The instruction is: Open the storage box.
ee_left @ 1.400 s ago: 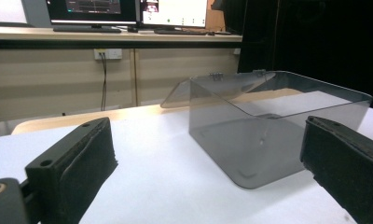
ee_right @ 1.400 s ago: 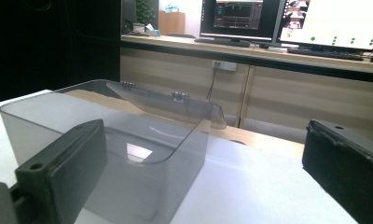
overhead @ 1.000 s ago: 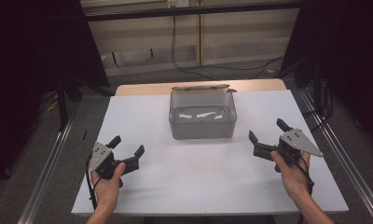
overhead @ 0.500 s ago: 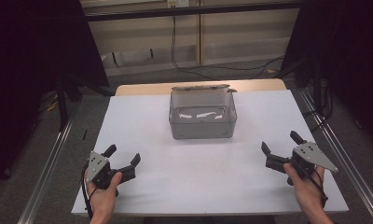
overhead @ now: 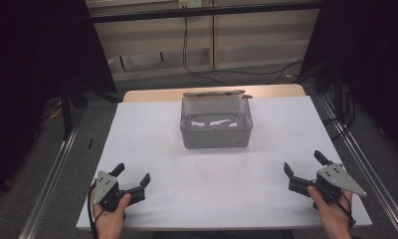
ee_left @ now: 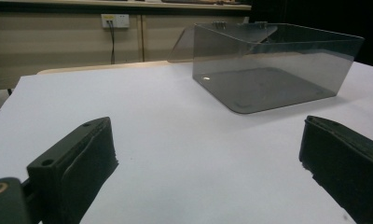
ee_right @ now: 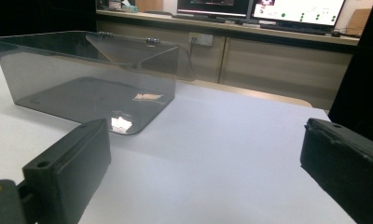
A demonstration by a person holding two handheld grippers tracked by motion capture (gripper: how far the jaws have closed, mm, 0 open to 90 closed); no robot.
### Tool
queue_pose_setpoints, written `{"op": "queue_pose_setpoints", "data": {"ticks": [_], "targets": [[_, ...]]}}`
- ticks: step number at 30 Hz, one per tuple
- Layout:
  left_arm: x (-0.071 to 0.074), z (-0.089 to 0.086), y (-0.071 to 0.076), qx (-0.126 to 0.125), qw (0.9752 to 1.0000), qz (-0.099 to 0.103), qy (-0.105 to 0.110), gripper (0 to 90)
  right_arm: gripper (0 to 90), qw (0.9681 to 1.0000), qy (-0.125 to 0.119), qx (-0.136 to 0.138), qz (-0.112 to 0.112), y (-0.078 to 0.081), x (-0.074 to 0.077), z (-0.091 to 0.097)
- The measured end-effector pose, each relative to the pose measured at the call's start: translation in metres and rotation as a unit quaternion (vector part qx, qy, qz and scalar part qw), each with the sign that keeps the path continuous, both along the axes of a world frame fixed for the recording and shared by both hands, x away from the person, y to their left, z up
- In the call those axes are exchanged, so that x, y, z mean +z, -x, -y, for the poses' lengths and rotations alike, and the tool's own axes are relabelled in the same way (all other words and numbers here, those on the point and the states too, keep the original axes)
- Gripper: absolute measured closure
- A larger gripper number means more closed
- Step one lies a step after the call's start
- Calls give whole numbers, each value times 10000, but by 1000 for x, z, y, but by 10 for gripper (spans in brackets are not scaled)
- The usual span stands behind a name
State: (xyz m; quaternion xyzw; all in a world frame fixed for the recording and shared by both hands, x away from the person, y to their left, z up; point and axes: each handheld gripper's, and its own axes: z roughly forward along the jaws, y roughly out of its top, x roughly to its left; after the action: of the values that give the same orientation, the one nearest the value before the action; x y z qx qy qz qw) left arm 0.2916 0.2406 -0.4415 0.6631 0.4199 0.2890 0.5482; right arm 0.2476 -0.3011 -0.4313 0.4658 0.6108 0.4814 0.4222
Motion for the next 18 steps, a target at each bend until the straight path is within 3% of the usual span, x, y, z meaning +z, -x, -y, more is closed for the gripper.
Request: {"op": "queue_pose_setpoints", "data": {"ticks": [4,8,13,18], "targets": [[1,-3,1,116,9999,75,-7,33,12,10000,-41,-37,15,5,-3,3],[0,-4,1,265,9996,41,22,33,14,9999,-42,-79,-113,6,-9,5],[0,-3,-1,403,9992,-26,-26,33,11,9999,-125,-97,-31,5,-9,6],[0,-2,-2,279,9996,-89,33,31,4,9998,-192,-20,36,3,-9,7]]}}
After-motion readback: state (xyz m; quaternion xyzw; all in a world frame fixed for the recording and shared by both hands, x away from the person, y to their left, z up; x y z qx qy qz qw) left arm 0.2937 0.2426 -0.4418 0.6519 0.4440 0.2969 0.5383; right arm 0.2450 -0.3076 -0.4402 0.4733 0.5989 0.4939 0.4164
